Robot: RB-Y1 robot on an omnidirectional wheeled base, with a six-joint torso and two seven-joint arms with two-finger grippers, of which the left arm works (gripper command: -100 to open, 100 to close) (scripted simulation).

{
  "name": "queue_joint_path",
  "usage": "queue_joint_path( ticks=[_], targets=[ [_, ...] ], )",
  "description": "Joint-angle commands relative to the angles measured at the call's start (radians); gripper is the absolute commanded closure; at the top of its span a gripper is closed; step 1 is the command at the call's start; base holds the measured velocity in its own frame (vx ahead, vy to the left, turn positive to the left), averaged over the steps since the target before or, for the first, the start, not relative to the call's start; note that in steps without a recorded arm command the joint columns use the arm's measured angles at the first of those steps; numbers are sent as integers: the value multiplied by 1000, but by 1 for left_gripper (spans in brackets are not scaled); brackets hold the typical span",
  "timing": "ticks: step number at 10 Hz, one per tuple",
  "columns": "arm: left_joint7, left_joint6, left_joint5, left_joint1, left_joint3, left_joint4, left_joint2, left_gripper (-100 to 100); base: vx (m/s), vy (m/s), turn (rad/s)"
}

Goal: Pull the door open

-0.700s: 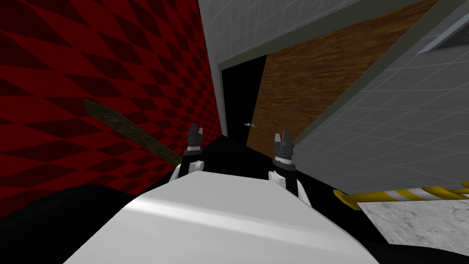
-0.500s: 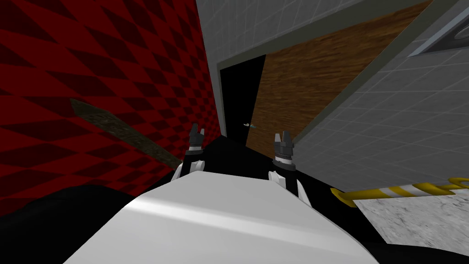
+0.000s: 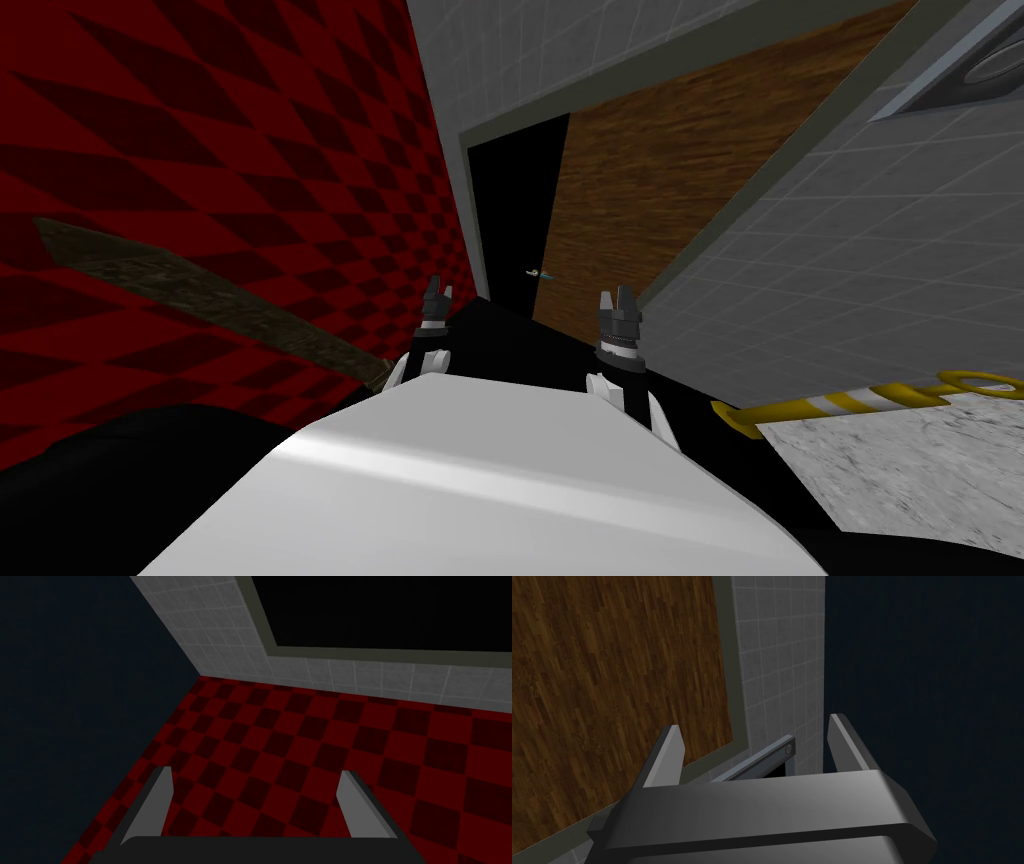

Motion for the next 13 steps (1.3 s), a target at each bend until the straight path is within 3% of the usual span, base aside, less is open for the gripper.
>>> queue_joint_path(
  ticks=[1, 13],
  targets=[
    [3, -14, 6, -10, 0, 39, 8, -100, 93, -23, -97],
    [31, -115, 68, -133, 1, 408, 78, -100, 95, -20, -115]
  ],
)
